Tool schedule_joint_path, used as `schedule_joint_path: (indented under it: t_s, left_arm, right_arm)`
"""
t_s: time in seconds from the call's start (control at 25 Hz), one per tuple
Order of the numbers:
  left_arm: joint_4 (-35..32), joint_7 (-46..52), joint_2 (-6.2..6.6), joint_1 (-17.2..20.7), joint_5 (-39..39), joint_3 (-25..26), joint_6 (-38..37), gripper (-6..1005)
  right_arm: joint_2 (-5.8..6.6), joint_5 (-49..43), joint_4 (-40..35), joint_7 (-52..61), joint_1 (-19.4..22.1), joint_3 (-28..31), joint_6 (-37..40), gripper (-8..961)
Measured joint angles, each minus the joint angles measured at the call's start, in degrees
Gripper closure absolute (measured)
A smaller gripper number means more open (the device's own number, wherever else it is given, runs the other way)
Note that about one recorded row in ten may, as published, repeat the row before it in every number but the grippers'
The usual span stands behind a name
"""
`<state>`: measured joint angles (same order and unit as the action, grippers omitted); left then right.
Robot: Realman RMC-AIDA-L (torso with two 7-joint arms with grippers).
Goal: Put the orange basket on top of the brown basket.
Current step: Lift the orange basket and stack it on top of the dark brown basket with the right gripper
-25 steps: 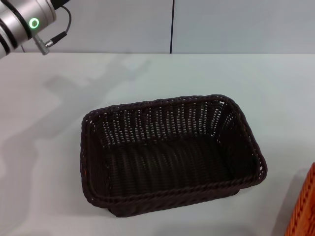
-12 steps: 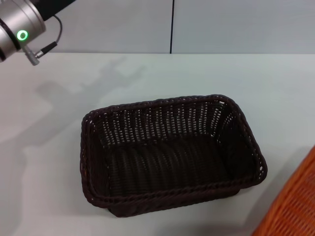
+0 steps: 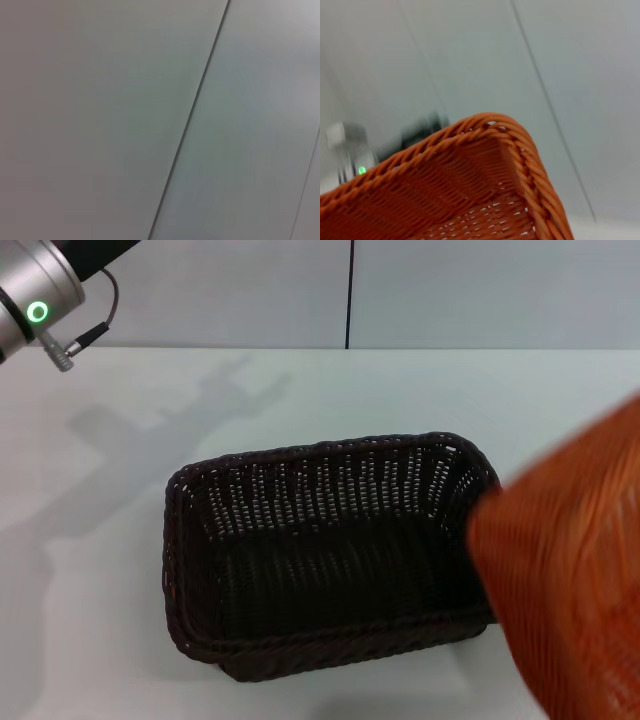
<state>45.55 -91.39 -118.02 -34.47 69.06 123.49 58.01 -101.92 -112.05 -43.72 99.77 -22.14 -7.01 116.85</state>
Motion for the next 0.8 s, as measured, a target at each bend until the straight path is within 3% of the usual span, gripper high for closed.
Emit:
schedule_joint_path:
  t_s: [0.08, 0.12, 0.16, 0.2, 0.24, 0.32, 0.36, 0.4, 0.52, 0.56, 0.6, 0.68, 0.8]
  left_arm:
    - [0.0, 0.0, -0.01, -0.1, 0.0, -0.1, 0.0, 138]
    - [-0.1, 0.0, -0.02, -0.5, 0.0, -0.3, 0.0, 138]
    - [-0.3, 0.0, -0.02, -0.6, -0.1, -0.3, 0.0, 138]
    - [-0.3, 0.0, -0.02, -0.6, -0.1, -0.3, 0.0, 138]
    - [-0.3, 0.0, -0.02, -0.7, -0.1, -0.3, 0.0, 138]
    - [-0.5, 0.0, -0.04, -0.9, -0.1, -0.3, 0.0, 138]
    - [-0.7, 0.0, -0.09, -1.0, -0.1, -0.3, 0.0, 138]
    - [-0.7, 0.0, -0.09, -1.0, -0.1, -0.3, 0.0, 138]
    - [-1.5, 0.0, -0.11, -1.5, -0.1, -0.4, 0.0, 138]
    - [-1.7, 0.0, -0.11, -1.6, -0.1, -0.5, 0.0, 138]
    - [-1.7, 0.0, -0.11, -1.7, -0.1, -0.7, 0.0, 138]
    - [-1.8, 0.0, -0.07, -1.9, -0.1, -0.9, 0.0, 138]
    - [-1.8, 0.0, 0.02, -2.1, -0.1, -1.1, 0.0, 138]
  right_arm:
    - [-0.61, 2.0, 2.2, -0.5, 0.0, 0.0, -1.1, 827]
    - [-1.26, 3.8, 4.2, -1.4, 0.0, -0.1, -2.1, 827]
    - [-2.87, 5.9, 7.2, -3.2, -0.4, 0.0, -3.5, 827]
    - [-2.87, 5.9, 7.2, -3.2, -0.4, 0.0, -3.5, 828]
    - [-3.73, 6.6, 8.2, -3.9, -0.9, 0.0, -4.1, 828]
    - [-5.93, 7.8, 10.0, -5.0, -1.9, 0.0, -5.5, 823]
    - [-8.79, 8.4, 11.8, -6.5, -3.1, 0.0, -7.0, 817]
    - [-8.79, 8.4, 11.8, -6.5, -3.1, 0.0, -7.0, 812]
    - [-12.96, 8.8, 14.6, -9.6, -4.5, -0.2, -9.5, 795]
    - [-14.95, 8.8, 16.6, -12.2, -5.0, -0.4, -11.2, 790]
    - [-14.95, 8.8, 16.6, -12.2, -5.0, -0.4, -11.2, 784]
    - [-16.06, 8.8, 19.9, -15.2, -5.1, -0.5, -12.2, 773]
    - [-16.42, 8.6, 26.5, -19.4, -4.7, -0.6, -12.9, 757]
